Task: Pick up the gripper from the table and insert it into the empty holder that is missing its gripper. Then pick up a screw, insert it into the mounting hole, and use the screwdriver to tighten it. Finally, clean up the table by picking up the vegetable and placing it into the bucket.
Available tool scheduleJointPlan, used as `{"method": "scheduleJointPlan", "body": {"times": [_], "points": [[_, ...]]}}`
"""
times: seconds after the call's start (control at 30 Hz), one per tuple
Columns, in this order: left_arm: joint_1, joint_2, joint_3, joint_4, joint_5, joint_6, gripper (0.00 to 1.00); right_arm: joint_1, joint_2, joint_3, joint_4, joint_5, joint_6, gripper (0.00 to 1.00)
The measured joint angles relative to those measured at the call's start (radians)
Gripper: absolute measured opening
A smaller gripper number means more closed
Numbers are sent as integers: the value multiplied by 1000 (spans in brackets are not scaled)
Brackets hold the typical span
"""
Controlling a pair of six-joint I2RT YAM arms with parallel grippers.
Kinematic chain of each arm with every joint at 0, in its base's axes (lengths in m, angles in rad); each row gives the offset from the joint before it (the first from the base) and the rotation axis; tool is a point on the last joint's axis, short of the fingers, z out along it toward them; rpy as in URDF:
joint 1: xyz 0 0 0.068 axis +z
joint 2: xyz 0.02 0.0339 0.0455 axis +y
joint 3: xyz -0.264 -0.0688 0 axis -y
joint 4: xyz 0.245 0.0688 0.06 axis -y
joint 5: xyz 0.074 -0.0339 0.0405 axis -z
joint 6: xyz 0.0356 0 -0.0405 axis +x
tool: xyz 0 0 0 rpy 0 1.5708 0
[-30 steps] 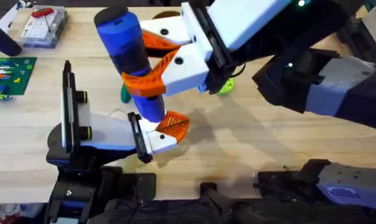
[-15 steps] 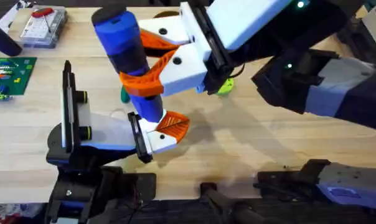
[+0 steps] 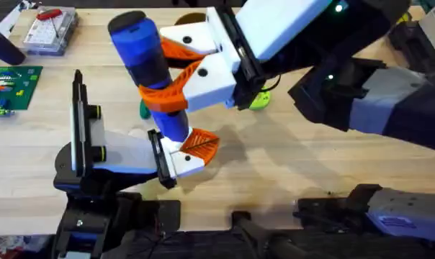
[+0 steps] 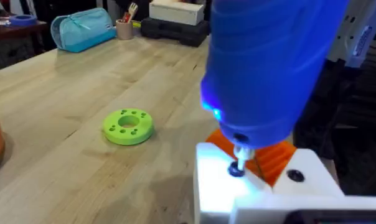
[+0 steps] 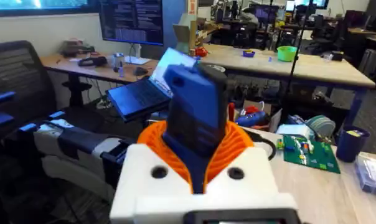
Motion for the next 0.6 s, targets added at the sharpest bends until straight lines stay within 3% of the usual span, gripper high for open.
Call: {"method": "scheduleJointPlan", "body": {"times": [0.6], "points": [[0, 0, 0, 0, 0, 0, 14, 0, 0, -6, 2, 2, -22, 53]]}}
